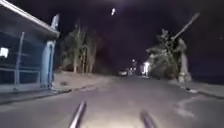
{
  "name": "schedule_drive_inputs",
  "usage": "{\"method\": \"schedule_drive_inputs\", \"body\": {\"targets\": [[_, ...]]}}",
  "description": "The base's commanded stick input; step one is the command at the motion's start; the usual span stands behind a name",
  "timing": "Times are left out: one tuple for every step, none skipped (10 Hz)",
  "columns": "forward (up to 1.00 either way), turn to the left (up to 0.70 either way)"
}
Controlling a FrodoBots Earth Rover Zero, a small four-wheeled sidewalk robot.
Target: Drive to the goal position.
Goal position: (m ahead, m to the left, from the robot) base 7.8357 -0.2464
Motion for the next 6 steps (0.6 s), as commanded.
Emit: {"method": "schedule_drive_inputs", "body": {"targets": [[1.00,-0.38],[1.00,-0.38],[1.00,-0.38],[1.00,-0.38],[1.00,-0.38],[1.00,-0.38]]}}
